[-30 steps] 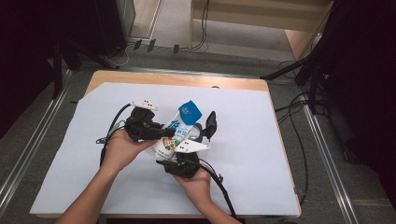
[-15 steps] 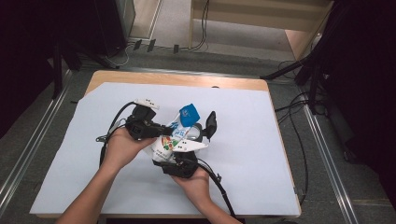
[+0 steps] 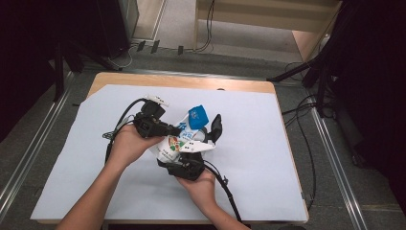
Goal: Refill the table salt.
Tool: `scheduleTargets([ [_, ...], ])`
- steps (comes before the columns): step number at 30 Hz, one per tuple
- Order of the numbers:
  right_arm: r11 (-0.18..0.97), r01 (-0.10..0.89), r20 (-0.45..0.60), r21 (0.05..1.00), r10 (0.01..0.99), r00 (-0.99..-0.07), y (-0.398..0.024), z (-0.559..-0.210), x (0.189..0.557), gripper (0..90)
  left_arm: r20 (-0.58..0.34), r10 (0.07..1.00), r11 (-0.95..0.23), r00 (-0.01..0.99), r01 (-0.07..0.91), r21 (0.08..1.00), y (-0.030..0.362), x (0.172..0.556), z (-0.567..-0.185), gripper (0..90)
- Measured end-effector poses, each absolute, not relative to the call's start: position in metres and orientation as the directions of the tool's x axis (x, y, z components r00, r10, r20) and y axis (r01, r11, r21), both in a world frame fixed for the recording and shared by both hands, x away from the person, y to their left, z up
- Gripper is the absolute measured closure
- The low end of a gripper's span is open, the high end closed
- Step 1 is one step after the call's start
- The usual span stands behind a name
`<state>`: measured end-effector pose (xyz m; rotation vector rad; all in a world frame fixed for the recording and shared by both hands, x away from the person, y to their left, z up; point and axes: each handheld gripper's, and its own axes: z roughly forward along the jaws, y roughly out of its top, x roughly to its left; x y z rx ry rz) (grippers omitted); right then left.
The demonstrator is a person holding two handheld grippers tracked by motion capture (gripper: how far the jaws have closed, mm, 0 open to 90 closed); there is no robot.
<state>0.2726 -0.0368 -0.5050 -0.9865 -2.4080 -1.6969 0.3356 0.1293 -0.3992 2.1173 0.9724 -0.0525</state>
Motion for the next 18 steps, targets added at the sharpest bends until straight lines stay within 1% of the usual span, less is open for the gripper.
scheduleTargets([
  [3, 0.183, 0.52, 0.391, 0.834, 0.469, -0.792, -0.0374, -0.5059, 0.2728, 66.4, -0.355, 0.617, -0.379, 0.703, 0.66, 0.648, 0.1307, 0.3364, -0.4019, 83.3],
  [11, 0.148, 0.558, 0.45, 0.817, 0.441, -0.776, -0.0394, -0.5087, 0.2752, 66.6, -0.36, 0.617, -0.376, 0.7, 0.664, 0.646, 0.1312, 0.3384, -0.4041, 80.4],
  [12, 0.145, 0.559, 0.454, 0.816, 0.439, -0.776, -0.0394, -0.5087, 0.2752, 66.6, -0.357, 0.618, -0.379, 0.701, 0.663, 0.646, 0.1316, 0.3387, -0.4041, 81.0],
  [14, 0.152, 0.553, 0.446, 0.819, 0.437, -0.781, -0.0393, -0.5088, 0.2753, 66.6, -0.343, 0.625, -0.386, 0.701, 0.66, 0.644, 0.1307, 0.3381, -0.4043, 87.0],
  [15, 0.156, 0.552, 0.443, 0.819, 0.439, -0.782, -0.039, -0.5087, 0.2754, 66.5, -0.331, 0.631, -0.393, 0.702, 0.656, 0.644, 0.1296, 0.3378, -0.4043, 88.6],
  [18, 0.169, 0.548, 0.433, 0.819, 0.445, -0.784, -0.0382, -0.5086, 0.2757, 64.6, -0.318, 0.644, -0.396, 0.695, 0.66, 0.639, 0.1273, 0.3376, -0.4045, 89.8],
])
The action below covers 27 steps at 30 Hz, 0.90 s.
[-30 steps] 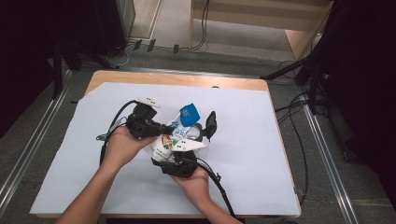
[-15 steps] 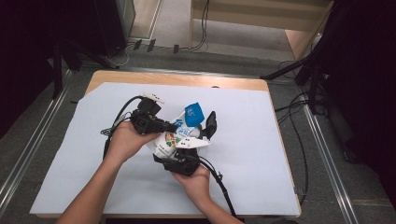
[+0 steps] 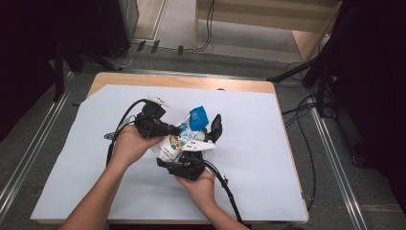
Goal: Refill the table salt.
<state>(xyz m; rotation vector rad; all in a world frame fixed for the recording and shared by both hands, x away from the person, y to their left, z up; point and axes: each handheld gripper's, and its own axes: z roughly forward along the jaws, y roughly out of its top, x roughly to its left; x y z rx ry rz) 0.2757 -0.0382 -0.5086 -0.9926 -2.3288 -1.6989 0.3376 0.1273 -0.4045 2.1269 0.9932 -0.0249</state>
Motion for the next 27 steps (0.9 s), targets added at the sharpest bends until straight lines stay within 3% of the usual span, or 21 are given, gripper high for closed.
scheduleTargets([
  [6, 0.225, 0.499, 0.344, 0.837, 0.494, -0.799, -0.0349, -0.5041, 0.2725, 58.0, -0.296, 0.656, -0.406, 0.694, 0.656, 0.636, 0.126, 0.3368, -0.4031, 90.0],
  [20, 0.148, 0.569, 0.448, 0.809, 0.471, -0.76, -0.0379, -0.5065, 0.273, 66.2, -0.329, 0.619, -0.41, 0.713, 0.651, 0.639, 0.1224, 0.3395, -0.4053, 82.6],
  [27, 0.135, 0.59, 0.485, 0.796, 0.44, -0.756, -0.0387, -0.5059, 0.2756, 66.0, -0.312, 0.643, -0.416, 0.699, 0.661, 0.624, 0.1212, 0.3403, -0.4032, 89.0],
])
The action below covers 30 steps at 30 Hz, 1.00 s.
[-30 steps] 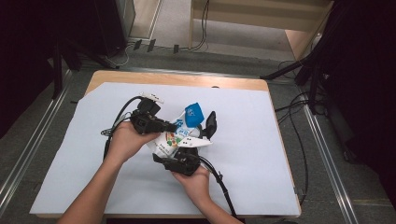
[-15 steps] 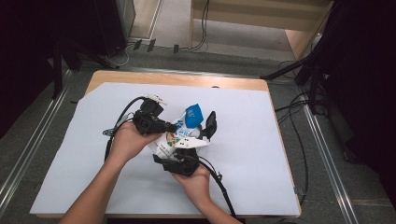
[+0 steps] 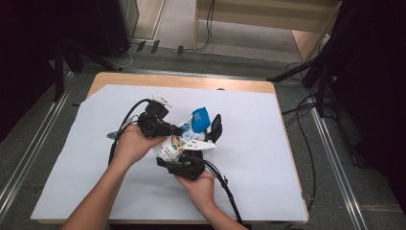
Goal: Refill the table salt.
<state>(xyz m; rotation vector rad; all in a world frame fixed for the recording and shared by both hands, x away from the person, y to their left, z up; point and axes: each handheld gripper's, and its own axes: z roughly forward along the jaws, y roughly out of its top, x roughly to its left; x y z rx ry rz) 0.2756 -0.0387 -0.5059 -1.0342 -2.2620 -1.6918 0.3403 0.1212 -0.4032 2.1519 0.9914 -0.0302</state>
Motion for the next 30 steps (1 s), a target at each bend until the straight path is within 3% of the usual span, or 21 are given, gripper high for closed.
scheduleTargets([
  [10, 0.202, 0.527, 0.372, 0.826, 0.507, -0.777, -0.0378, -0.498, 0.27, 58.4, -0.294, 0.661, -0.426, 0.69, 0.669, 0.61, 0.1199, 0.3415, -0.4011, 89.8],
  [16, 0.165, 0.565, 0.428, 0.808, 0.493, -0.758, -0.038, -0.5003, 0.2714, 64.5, -0.306, 0.65, -0.417, 0.695, 0.663, 0.621, 0.1189, 0.3404, -0.4015, 88.1],
  [30, 0.118, 0.575, 0.476, 0.81, 0.441, -0.761, -0.0385, -0.4988, 0.2712, 66.7, -0.31, 0.642, -0.398, 0.702, 0.65, 0.647, 0.1202, 0.3382, -0.4011, 83.0],
])
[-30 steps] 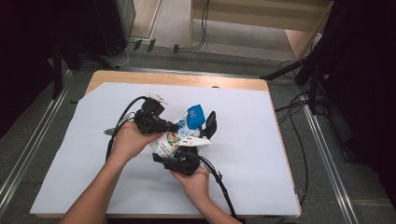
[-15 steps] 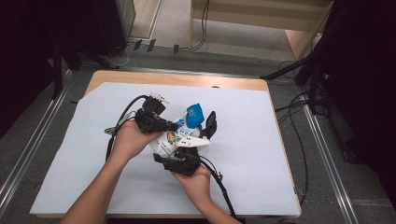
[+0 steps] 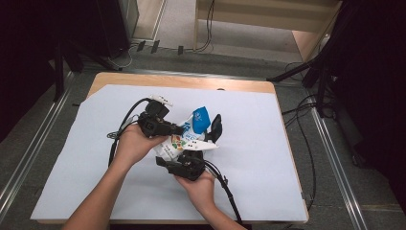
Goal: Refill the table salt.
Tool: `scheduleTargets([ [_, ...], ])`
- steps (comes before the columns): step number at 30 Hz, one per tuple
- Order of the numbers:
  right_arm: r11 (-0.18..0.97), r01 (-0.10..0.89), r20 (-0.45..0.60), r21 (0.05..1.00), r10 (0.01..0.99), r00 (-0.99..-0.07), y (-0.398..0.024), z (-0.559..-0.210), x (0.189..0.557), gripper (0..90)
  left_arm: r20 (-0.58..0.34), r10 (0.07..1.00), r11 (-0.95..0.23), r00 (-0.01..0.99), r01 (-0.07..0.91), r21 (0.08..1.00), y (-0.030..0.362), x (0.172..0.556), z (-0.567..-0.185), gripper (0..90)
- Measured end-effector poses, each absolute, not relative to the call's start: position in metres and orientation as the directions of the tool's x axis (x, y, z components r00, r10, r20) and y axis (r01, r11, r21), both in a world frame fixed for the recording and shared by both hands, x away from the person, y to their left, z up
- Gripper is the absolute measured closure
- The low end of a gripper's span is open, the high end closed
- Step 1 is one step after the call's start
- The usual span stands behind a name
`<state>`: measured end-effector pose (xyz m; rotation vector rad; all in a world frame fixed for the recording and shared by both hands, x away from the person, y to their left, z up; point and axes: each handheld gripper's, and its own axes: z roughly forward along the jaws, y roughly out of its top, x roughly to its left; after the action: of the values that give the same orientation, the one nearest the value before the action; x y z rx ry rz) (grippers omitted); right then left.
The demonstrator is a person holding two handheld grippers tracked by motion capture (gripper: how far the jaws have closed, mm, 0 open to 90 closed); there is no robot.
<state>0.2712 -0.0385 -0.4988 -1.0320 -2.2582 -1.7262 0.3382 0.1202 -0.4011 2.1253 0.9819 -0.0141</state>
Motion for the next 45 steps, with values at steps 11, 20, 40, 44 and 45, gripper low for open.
scheduleTargets([
  [11, 0.105, 0.589, 0.503, 0.801, 0.416, -0.758, -0.039, -0.4989, 0.2746, 66.8, -0.294, 0.652, -0.398, 0.699, 0.645, 0.653, 0.1196, 0.3381, -0.4031, 85.3],
  [20, 0.128, 0.571, 0.475, 0.811, 0.425, -0.771, -0.0376, -0.4977, 0.275, 65.3, -0.282, 0.656, -0.398, 0.7, 0.638, 0.659, 0.1203, 0.3381, -0.4038, 87.3],
  [40, 0.169, 0.542, 0.417, 0.823, 0.467, -0.78, -0.0327, -0.4955, 0.2725, 65.0, -0.292, 0.658, -0.373, 0.694, 0.637, 0.674, 0.1231, 0.3378, -0.407, 87.2],
  [44, 0.16, 0.551, 0.429, 0.819, 0.467, -0.773, -0.0323, -0.4952, 0.2728, 65.4, -0.291, 0.663, -0.362, 0.689, 0.636, 0.682, 0.1239, 0.3375, -0.4077, 87.0],
  [45, 0.159, 0.554, 0.433, 0.817, 0.466, -0.772, -0.0323, -0.4952, 0.2729, 65.5, -0.293, 0.663, -0.357, 0.689, 0.635, 0.685, 0.124, 0.3374, -0.408, 87.0],
])
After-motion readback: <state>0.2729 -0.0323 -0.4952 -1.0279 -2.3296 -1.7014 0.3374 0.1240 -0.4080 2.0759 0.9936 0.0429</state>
